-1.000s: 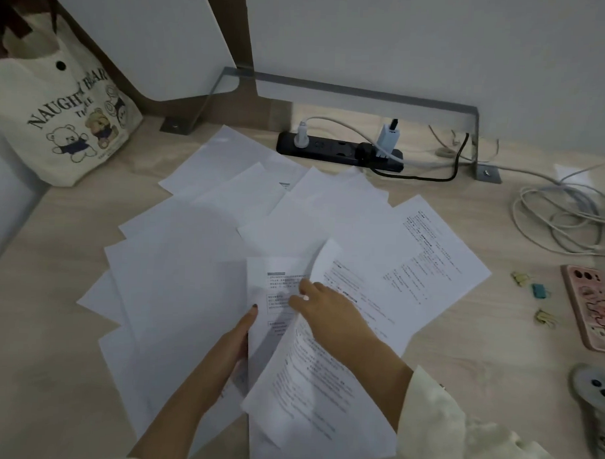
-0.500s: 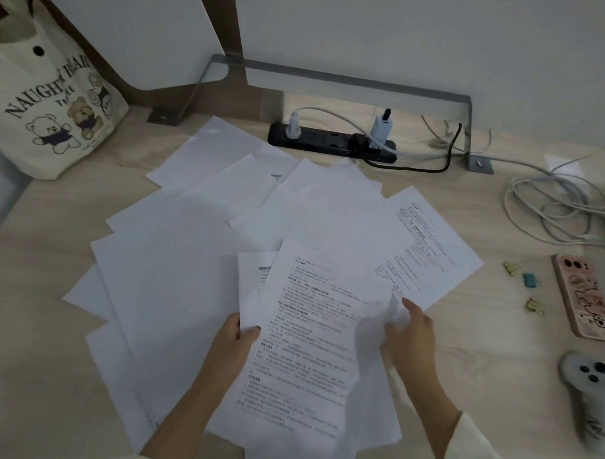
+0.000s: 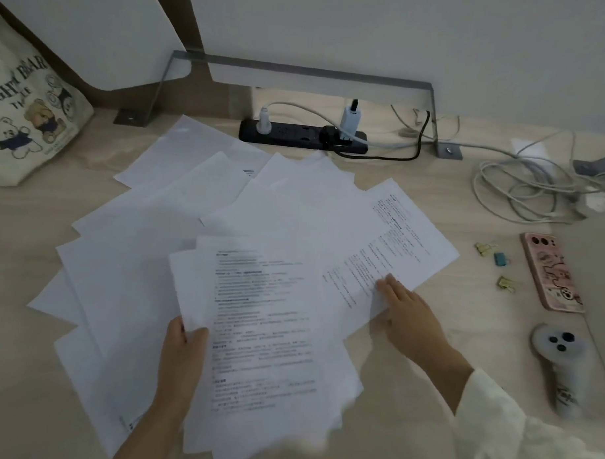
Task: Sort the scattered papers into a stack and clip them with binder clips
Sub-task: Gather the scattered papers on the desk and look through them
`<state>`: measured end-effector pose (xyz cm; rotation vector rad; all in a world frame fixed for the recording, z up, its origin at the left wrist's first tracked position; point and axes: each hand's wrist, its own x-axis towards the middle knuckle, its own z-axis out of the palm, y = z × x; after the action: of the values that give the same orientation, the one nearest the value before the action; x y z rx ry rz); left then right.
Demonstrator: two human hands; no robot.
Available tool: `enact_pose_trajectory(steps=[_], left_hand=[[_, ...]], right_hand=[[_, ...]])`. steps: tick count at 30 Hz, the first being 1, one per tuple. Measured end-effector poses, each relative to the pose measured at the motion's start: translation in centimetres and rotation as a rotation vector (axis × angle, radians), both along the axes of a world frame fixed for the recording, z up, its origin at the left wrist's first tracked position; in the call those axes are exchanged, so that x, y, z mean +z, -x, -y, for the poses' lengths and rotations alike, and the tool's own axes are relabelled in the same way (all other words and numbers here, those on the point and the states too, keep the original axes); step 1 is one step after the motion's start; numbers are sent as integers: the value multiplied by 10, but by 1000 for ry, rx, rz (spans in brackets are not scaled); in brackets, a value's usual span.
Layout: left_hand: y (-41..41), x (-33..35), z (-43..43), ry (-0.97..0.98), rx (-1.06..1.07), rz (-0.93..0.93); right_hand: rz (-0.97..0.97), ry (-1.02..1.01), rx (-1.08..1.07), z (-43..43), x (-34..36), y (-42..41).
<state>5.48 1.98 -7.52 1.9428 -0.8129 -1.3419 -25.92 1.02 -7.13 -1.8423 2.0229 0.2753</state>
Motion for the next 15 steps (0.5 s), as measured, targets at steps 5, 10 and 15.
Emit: enact_pose_trajectory(steps=[5, 10, 15], left_hand=[[-13, -3, -1, -11, 25, -60], [-15, 3, -7, 13, 21, -50], [-6, 4, -9, 28, -4, -44]], right_hand=[[119, 85, -7, -48, 0, 11], [232, 146, -143, -68, -5, 34], [279, 218, -912, -53, -3, 12]])
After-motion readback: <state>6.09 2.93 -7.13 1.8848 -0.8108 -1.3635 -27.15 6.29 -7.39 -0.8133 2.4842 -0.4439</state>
